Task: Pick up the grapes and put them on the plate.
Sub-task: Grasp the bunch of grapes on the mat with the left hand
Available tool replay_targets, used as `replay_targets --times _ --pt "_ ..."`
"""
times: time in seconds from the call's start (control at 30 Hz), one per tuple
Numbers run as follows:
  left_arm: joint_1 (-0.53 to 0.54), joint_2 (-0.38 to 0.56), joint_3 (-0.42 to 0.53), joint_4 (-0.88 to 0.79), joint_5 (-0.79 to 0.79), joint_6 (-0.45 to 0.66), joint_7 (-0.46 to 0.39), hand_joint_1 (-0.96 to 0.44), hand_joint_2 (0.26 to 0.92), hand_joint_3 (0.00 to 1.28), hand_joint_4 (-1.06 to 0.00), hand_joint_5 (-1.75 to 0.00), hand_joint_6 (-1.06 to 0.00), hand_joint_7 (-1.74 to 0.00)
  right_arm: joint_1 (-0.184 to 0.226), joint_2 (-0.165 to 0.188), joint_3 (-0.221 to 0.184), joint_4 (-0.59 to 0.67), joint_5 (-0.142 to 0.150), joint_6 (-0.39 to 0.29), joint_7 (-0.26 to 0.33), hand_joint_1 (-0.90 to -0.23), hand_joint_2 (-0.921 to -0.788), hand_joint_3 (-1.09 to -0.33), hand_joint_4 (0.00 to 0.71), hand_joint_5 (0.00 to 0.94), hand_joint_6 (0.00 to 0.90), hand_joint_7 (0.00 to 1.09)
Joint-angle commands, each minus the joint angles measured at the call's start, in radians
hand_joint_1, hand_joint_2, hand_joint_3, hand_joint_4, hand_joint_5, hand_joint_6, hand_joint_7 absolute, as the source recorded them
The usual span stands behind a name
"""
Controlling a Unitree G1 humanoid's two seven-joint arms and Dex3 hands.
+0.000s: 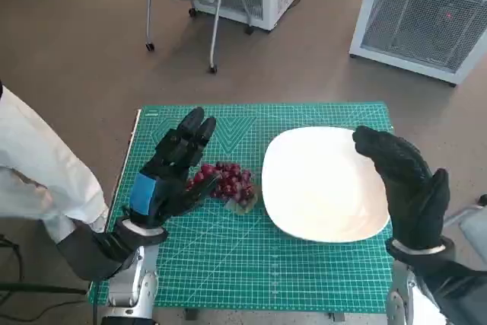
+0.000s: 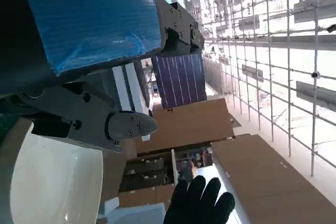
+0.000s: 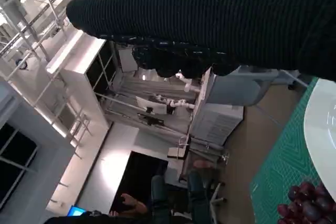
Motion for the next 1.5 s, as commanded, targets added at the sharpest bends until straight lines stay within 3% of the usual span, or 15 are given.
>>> replay_targets --times 0.03,0.33,1.27,1.4,1.5 --pt "0.013 -0.003 -0.009 -0.016 0.005 0.006 0.001 -0.18 0.921 0.32 -0.25 0.0 -0.31 -0.12 0.024 -0.007 -0.002 0.002 -0.007 0.011 -0.006 -0.478 -0.921 -0.519 0.505 0.011 0.133 0.68" --pt "0.011 -0.014 -0.02 -0.013 0.015 0.005 0.01 -0.19 0.921 0.32 -0.25 0.0 -0.31 -0.12 0.028 -0.022 -0.009 0.004 -0.006 0.0 0.004 -0.479 -0.921 -0.554 0.498 0.007 0.117 0.67" --pt "0.02 -0.003 -0.03 -0.033 0.032 0.014 0.028 -0.2 0.921 0.31 -0.26 0.0 -0.31 -0.12 0.022 -0.037 -0.007 0.027 0.027 -0.01 0.029 -0.488 -0.921 -0.557 0.494 0.003 0.112 0.68" --pt "0.015 0.021 -0.03 -0.041 0.074 0.005 0.039 -0.2 0.921 0.29 -0.26 0.0 -0.3 -0.12 0.025 -0.037 -0.006 0.023 0.027 -0.008 0.029 -0.488 -0.921 -0.556 0.494 0.003 0.113 0.68" --pt "0.004 0.083 -0.034 -0.048 0.193 -0.012 0.072 -0.21 0.921 0.23 -0.25 0.0 -0.28 -0.1 0.026 -0.037 -0.005 0.023 0.026 -0.009 0.028 -0.487 -0.921 -0.556 0.494 0.003 0.113 0.68"
